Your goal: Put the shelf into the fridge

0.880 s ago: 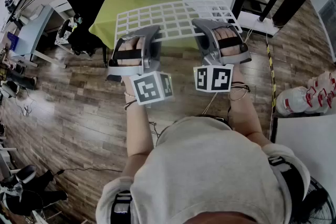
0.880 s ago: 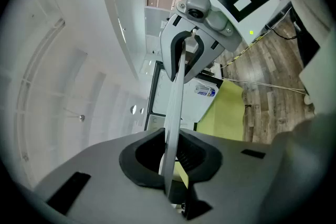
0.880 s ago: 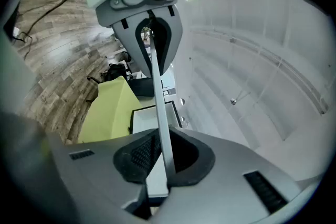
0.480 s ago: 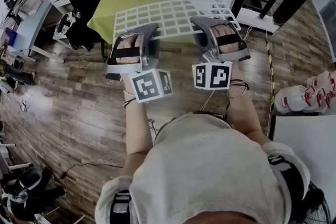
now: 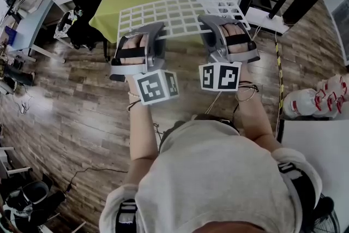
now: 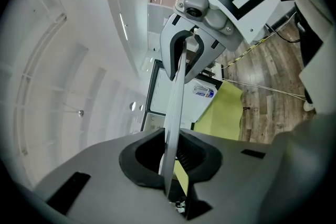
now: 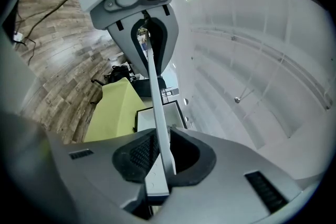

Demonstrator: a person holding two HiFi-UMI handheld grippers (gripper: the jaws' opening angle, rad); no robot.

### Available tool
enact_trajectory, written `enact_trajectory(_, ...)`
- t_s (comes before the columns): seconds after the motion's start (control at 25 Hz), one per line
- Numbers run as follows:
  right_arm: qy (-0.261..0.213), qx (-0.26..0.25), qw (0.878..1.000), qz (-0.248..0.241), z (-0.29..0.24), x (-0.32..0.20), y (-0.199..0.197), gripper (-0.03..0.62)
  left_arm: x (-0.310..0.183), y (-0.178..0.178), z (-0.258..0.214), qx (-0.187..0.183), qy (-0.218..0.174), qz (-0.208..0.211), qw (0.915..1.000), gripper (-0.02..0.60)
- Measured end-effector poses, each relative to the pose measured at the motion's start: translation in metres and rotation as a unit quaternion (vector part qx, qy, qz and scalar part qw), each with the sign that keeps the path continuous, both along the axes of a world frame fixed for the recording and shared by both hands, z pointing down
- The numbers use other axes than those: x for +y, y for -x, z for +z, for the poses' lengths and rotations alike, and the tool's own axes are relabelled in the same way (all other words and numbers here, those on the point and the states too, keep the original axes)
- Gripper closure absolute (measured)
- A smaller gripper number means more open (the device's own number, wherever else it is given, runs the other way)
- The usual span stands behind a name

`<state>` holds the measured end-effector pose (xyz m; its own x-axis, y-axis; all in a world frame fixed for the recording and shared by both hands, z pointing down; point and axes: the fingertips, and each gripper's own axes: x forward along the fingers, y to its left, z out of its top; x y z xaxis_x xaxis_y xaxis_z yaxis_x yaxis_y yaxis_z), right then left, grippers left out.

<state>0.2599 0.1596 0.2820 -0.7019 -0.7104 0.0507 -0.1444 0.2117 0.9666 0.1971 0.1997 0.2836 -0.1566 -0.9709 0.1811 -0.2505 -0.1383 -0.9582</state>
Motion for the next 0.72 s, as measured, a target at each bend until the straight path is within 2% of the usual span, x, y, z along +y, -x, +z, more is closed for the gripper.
enact_trajectory(0.28,-0.011,0.025,0.999,-0.023,0.021,-0.005,-0.012,0.54,-0.004,-0.014,0.02,-0.012,0.009,-0.01,0.9998,0.524)
enact_trajectory(0.72,0.006,0.047,0.998,-0.043,0.045,-0.017,0.015,0.546,-0.014,0.012,0.044,-0.008,0.027,-0.028,0.9992,0.526)
